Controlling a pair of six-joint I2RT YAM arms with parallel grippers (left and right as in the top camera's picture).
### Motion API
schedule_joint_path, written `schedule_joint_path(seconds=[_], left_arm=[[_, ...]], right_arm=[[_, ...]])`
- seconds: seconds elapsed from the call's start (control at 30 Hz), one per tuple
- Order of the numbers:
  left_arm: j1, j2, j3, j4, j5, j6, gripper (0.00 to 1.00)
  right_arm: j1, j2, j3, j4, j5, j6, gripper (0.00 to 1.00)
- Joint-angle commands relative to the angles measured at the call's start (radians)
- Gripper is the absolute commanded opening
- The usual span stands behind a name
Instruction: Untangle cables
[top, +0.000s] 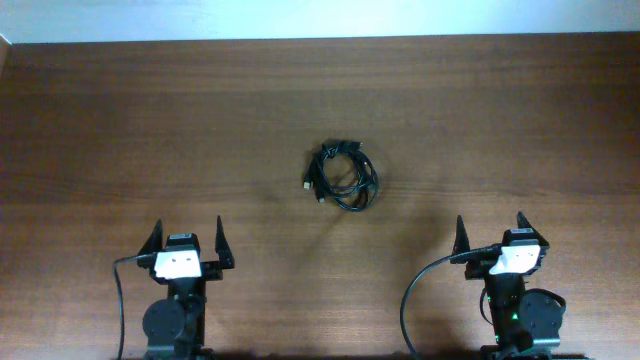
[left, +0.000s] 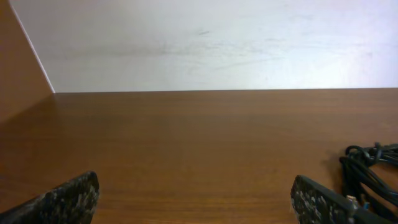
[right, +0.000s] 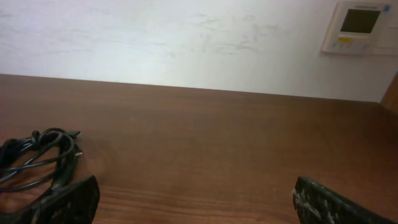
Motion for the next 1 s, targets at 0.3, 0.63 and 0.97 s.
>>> schedule_joint_path(seconds=[0.3, 0.63, 0.97], left_arm=[[-0.001, 0.141, 0.436, -0.262, 0.202, -0.019, 0.99], [-0.001, 0.872, 1.457, -0.785, 0.426, 0.037, 0.99], [-0.001, 1.662, 2.518, -1.367, 0.426, 0.118, 0.99]], right_arm=[[0.002, 0.066, 0.269, -0.14, -0.156, 0.2, 0.99], [0.003, 0.838, 1.15, -0.661, -0.225, 0.2, 0.99], [0.003, 1.444, 2.226, -1.147, -0.335, 0.063, 0.99]])
